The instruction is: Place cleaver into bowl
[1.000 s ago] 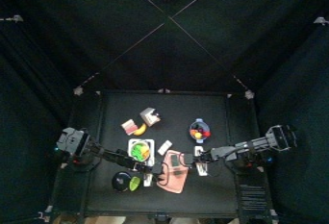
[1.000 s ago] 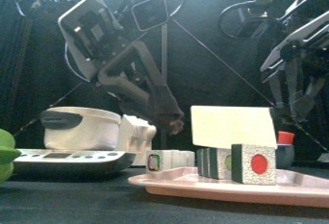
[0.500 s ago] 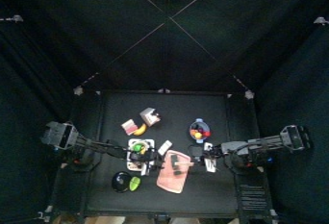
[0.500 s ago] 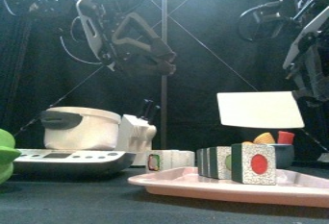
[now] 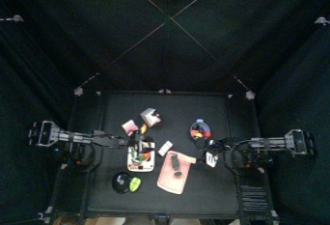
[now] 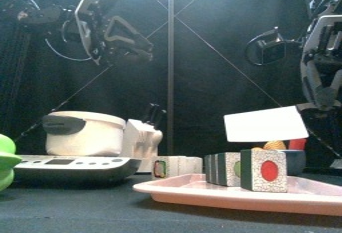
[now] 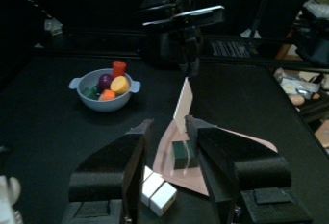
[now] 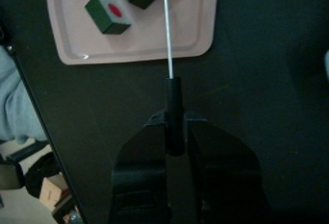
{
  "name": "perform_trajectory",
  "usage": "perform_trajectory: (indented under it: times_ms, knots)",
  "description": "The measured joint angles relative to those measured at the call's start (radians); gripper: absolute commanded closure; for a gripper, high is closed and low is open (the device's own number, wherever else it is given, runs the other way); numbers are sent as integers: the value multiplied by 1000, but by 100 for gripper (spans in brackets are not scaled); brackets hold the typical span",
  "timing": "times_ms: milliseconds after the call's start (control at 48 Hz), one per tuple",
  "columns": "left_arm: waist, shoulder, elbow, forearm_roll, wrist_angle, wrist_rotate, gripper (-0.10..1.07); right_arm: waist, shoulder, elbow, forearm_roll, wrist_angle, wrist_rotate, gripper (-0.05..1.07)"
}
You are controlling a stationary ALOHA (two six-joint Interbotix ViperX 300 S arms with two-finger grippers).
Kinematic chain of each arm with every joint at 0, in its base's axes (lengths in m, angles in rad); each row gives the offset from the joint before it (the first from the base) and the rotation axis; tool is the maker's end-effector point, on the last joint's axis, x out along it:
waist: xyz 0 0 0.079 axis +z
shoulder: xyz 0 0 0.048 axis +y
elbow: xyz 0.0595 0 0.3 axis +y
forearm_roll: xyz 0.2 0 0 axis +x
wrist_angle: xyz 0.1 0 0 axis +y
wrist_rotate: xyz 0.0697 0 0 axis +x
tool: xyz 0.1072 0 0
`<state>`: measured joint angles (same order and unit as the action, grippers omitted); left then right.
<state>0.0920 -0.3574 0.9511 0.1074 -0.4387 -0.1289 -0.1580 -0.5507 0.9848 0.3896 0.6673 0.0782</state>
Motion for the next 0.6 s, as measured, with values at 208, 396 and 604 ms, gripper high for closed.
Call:
perform_trajectory:
  times_ms: [208,396,604]
  knots:
    - [6,-43,51,0,-8,3,22,-28,14,-12,-126,-21,141,70]
    - [18,-38,58,2,-8,3,22,-48,11,-71,-345,34,387,71]
    - [26,-35,63,2,-8,3,22,-57,-11,-187,-540,252,630,71]
